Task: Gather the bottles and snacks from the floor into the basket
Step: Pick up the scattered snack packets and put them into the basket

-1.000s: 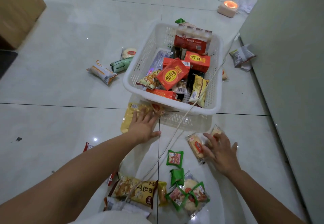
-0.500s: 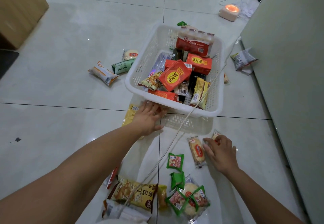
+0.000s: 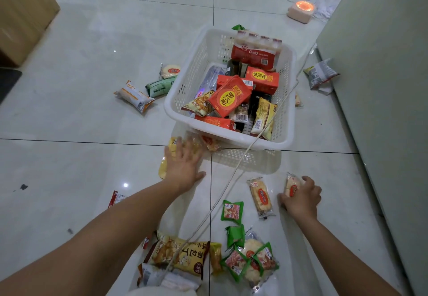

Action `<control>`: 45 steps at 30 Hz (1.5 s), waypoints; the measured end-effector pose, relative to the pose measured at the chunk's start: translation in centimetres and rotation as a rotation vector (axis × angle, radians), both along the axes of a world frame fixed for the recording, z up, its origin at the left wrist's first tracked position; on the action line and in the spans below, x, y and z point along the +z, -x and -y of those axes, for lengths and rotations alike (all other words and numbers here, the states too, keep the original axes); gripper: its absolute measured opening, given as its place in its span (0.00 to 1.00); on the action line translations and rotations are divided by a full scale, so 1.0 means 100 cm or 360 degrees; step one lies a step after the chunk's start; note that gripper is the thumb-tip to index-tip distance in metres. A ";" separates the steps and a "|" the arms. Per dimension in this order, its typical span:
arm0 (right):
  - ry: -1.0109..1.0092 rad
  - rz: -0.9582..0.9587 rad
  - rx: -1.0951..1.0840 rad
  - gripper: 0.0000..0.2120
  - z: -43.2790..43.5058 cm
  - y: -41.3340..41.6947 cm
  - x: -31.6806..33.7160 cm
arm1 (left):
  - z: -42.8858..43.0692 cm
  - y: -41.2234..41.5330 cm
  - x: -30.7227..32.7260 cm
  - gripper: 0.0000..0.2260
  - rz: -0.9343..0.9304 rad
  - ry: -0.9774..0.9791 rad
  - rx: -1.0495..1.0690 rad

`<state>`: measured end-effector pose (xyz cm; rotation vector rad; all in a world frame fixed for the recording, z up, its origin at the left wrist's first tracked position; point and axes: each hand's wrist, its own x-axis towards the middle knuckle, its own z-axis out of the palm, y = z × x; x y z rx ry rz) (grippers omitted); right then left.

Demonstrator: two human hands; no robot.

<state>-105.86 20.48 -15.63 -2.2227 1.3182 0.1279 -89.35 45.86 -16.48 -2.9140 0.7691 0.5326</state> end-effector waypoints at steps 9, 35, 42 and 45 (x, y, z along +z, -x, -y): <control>-0.0401 -0.0147 -0.0269 0.24 0.007 0.001 -0.006 | -0.019 0.000 0.017 0.47 -0.0226 0.0301 0.0900; -0.0249 0.0632 0.0588 0.35 -0.017 -0.137 0.170 | 0.068 -0.066 0.170 0.44 -0.0153 0.0772 0.0480; 0.0170 0.0234 0.0837 0.34 0.004 -0.005 0.065 | -0.060 -0.011 0.067 0.46 0.0064 0.0588 0.0099; 0.0197 0.0082 0.1285 0.43 -0.019 0.062 0.026 | -0.122 0.030 0.019 0.46 -0.0006 0.0441 -0.0075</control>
